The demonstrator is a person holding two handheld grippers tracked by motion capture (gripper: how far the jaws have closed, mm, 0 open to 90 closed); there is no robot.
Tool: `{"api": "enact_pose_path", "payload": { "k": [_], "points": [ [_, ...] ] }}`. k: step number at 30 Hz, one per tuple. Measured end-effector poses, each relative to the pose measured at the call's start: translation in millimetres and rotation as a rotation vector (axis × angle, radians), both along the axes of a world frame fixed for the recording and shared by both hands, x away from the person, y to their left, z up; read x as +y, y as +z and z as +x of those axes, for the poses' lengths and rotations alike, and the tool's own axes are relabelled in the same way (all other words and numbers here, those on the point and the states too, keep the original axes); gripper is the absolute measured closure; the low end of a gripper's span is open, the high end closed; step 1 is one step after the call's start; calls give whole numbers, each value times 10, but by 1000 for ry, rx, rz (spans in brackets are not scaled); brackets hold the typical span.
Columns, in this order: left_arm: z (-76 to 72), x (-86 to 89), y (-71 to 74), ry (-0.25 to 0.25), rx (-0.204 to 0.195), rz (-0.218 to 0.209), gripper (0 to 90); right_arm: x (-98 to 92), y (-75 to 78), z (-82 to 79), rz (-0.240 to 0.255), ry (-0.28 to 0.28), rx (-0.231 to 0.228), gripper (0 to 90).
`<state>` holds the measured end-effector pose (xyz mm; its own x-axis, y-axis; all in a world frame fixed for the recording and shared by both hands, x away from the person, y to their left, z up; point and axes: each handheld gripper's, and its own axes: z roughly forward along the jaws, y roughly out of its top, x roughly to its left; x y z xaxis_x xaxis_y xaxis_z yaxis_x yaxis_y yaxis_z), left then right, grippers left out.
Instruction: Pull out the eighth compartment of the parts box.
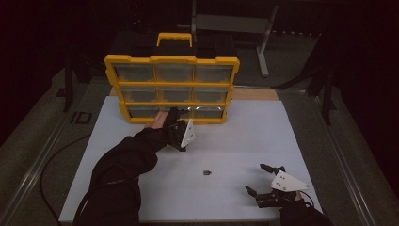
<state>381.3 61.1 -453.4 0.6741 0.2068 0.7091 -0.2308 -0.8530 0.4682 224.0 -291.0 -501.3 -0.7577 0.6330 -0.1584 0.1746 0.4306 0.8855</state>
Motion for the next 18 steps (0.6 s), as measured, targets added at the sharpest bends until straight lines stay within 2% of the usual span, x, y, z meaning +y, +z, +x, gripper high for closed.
{"api": "enact_pose_path", "payload": {
  "k": [3,4,5,6,13,18],
  "points": [
    [23,10,-5,0,-20,0,61,-1,0,1,1,1,0,83],
    [65,21,-9,-5,-43,10,74,1,-1,0,0,2,0,83],
    [65,21,-9,-5,-43,10,85,1,-1,0,0,2,0,83],
    [84,19,-12,-11,-63,12,97,1,0,0,1,2,1,83],
    [147,7,-36,-29,-99,4,169,-3,2,-2,8,3,3,83],
    [190,16,-87,-17,-136,32,198,-3,2,-2,8,4,3,83]
  ]
}}
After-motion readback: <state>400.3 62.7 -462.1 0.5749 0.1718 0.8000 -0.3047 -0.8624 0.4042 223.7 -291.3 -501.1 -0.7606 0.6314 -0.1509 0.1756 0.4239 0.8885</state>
